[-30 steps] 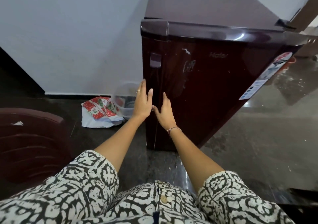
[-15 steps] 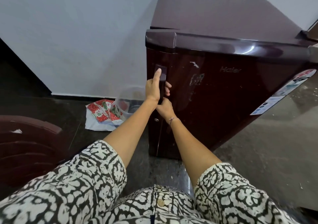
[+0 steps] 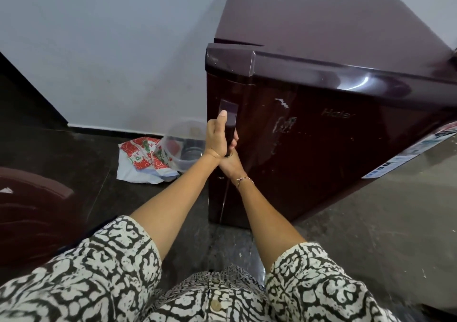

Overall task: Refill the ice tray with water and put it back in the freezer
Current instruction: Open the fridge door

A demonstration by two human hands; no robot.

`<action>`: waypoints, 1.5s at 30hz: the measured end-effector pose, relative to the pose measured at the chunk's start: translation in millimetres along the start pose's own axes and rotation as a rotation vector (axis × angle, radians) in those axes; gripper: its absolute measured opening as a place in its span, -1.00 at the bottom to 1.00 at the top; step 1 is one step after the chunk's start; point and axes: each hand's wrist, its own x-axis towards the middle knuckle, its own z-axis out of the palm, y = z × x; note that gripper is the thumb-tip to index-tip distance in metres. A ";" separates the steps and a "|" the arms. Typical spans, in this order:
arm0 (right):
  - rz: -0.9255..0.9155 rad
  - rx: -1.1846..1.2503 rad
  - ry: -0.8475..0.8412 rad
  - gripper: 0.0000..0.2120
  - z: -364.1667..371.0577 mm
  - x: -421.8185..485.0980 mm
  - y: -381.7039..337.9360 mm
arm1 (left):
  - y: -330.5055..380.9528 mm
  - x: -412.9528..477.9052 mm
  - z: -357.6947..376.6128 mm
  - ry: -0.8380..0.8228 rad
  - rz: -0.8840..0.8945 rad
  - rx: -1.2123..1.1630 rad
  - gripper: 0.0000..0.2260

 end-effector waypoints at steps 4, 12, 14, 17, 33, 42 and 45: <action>0.001 0.021 -0.005 -0.78 0.3 1.1 2.8 | 0.9 -1.5 0.9 0.006 0.005 0.017 -0.42; 0.003 0.056 0.007 -0.78 0.1 -0.1 4.5 | 4.0 -3.6 3.0 0.045 -0.019 -0.011 -0.48; 0.007 0.056 0.006 -0.82 0.4 -0.5 4.6 | 5.1 -4.7 3.2 0.049 -0.024 -0.006 -0.46; 0.026 0.063 0.016 -0.79 1.0 -4.2 2.8 | 8.0 -7.2 3.7 0.055 -0.041 -0.001 -0.45; 0.053 0.026 0.064 -0.81 7.9 -46.5 23.3 | 10.2 -56.0 -2.0 -0.098 -0.033 -0.032 -0.51; 0.012 0.024 0.137 -0.76 4.4 -97.2 33.5 | 8.2 -104.3 0.7 -0.151 -0.008 -0.006 -0.49; -0.002 0.036 0.186 -0.74 3.5 -115.4 39.5 | 6.9 -121.6 3.5 -0.187 -0.011 -0.017 -0.51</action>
